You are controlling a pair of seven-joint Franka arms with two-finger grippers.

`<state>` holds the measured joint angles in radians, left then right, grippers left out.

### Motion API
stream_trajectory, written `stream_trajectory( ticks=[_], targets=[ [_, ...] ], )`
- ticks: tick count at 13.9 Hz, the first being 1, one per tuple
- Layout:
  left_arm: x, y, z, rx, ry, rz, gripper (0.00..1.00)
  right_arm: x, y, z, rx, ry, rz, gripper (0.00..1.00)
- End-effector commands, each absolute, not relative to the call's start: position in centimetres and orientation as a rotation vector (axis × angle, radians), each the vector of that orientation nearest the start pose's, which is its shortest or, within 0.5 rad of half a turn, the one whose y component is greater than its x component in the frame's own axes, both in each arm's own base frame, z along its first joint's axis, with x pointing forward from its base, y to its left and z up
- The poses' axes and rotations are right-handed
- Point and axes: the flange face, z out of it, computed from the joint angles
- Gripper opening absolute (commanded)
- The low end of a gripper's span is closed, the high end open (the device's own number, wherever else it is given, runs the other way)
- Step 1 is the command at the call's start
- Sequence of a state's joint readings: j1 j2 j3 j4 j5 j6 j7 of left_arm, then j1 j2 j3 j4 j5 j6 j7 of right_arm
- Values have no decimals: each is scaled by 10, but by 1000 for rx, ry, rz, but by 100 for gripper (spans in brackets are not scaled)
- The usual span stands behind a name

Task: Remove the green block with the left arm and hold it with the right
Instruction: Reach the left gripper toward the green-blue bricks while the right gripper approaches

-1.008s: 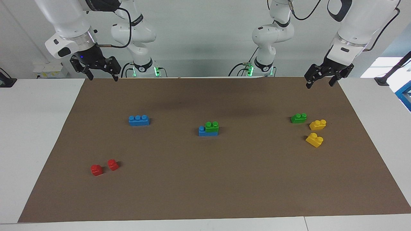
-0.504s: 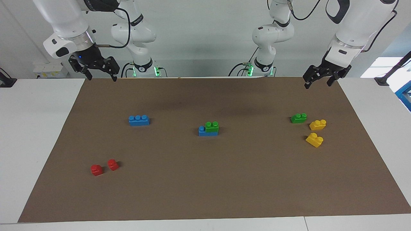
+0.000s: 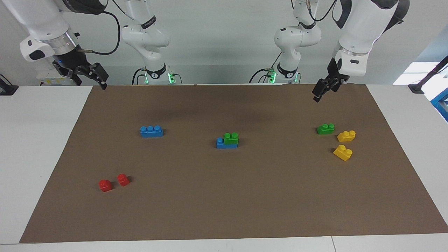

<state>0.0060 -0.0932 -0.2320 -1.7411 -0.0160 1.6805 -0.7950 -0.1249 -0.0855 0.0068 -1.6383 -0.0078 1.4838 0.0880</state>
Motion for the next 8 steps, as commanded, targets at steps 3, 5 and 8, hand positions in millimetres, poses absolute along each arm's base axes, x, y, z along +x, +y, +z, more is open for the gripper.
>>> stream_trajectory(
  ticks=[3, 5, 8],
  targets=[
    [492, -176, 593, -2945, -1228, -91, 100, 507, -42, 635, -3118, 265, 98, 100],
    [486, -207, 581, -2872, -1455, -110, 100, 511, -31, 633, -3116, 292, 58, 98],
    [474, -247, 568, -2726, -1792, -112, 100, 507, -20, 610, -3002, 519, 30, 97]
  ],
)
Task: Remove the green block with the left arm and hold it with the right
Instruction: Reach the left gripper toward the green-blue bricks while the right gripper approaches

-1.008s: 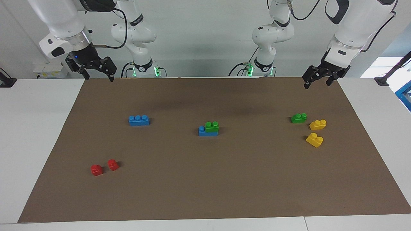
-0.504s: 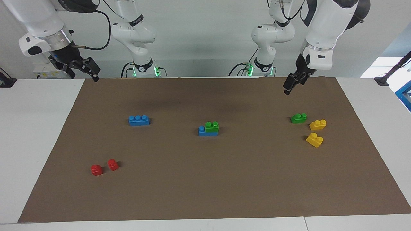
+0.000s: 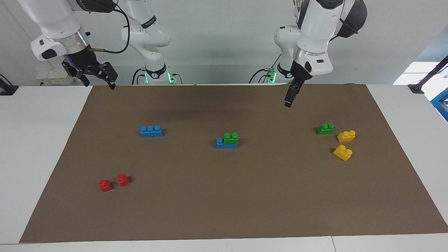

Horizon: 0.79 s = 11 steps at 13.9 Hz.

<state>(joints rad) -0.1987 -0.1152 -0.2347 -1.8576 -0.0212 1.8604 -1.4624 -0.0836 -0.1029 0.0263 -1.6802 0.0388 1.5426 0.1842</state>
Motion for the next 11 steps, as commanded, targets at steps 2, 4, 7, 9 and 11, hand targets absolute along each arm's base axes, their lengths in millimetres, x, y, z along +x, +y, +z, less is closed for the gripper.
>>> stream_trajectory(
  ticks=[2, 4, 7, 9, 11],
  targets=[
    [476, -262, 561, -2570, -2059, -96, 100, 513, -16, 588, -2940, 664, 24, 97],
    [479, -284, 538, -2459, -2148, -54, 100, 520, 3, 560, -2926, 719, 62, 96],
    [489, -327, 495, -2302, -2266, -49, 100, 520, 46, 520, -2617, 1196, 250, 97],
    [497, -338, 478, -2230, -2335, -24, 100, 522, 74, 505, -2501, 1393, 359, 100],
    [501, -353, 462, -2186, -2381, -10, 100, 520, 91, 482, -2437, 1458, 437, 100]
  ],
)
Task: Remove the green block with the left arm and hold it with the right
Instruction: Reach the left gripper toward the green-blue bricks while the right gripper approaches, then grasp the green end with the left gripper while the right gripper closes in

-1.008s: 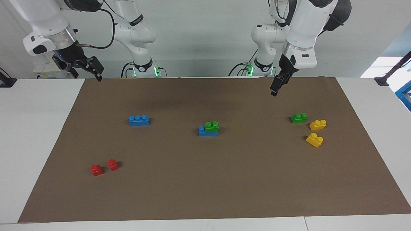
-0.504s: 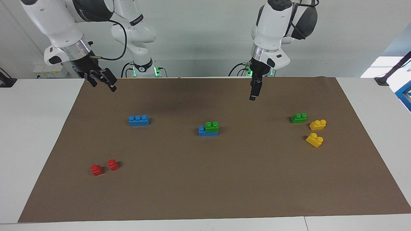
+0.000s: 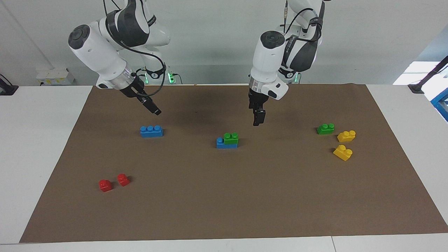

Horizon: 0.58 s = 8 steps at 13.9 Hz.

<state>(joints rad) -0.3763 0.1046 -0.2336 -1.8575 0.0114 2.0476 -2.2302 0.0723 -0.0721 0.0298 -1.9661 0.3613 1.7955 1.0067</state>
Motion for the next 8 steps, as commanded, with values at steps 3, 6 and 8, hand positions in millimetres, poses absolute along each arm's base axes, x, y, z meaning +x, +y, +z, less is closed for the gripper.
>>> stream_trajectory(
  ticks=[3, 6, 8],
  targets=[
    [510, -367, 446, 2034, 2236, -6, 100, 521, 108, 442, -2191, 1697, 511, 100],
    [513, -372, 433, 1984, 2268, -17, 100, 521, 132, 416, -2120, 1798, 606, 100],
    [510, -383, 410, 2021, 2281, -34, 100, 516, 142, 403, -2086, 1833, 622, 100]
  ],
)
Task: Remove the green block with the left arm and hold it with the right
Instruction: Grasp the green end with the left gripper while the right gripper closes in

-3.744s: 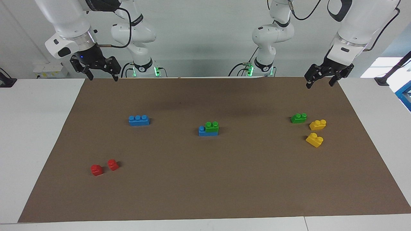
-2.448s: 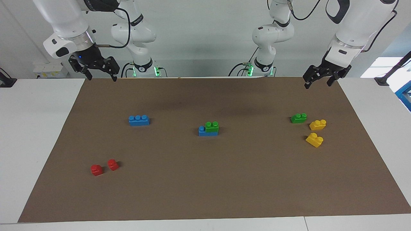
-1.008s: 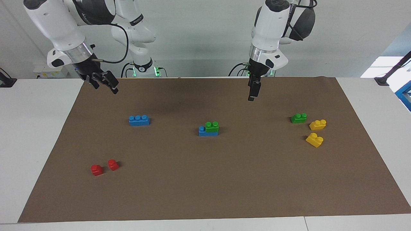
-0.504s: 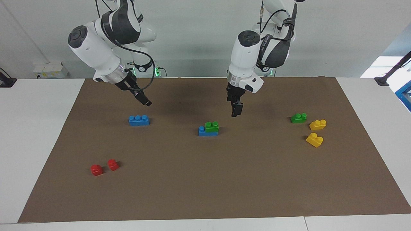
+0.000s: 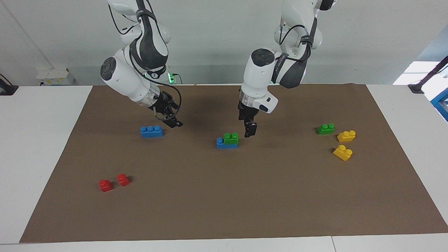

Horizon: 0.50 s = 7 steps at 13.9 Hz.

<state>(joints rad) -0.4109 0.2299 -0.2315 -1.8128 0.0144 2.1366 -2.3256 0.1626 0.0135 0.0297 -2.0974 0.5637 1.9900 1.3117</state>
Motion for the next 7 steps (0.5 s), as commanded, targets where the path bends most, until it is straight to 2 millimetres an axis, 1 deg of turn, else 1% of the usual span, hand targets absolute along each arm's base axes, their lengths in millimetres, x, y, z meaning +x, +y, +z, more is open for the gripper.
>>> stream_trajectory(
  ticks=[1, 2, 3, 4, 6, 7],
  targets=[
    [505, -393, 399, 2054, 2276, -28, 100, 516, 147, 396, -2058, 1860, 613, 100],
    [502, -402, 388, 2053, 2294, -1, 100, 514, 152, 388, -2068, 1860, 612, 100],
    [505, -406, 376, 2043, 2311, 39, 100, 514, 152, 379, -2079, 1854, 603, 100],
    [506, -410, 380, 2030, 2297, 49, 100, 515, 151, 374, -2096, 1822, 588, 100],
    [508, -410, 377, 2030, 2299, 49, 100, 516, 155, 365, -2073, 1799, 619, 100],
    [508, -410, 375, 2026, 2295, 49, 100, 519, 156, 363, -2057, 1806, 600, 100]
  ],
)
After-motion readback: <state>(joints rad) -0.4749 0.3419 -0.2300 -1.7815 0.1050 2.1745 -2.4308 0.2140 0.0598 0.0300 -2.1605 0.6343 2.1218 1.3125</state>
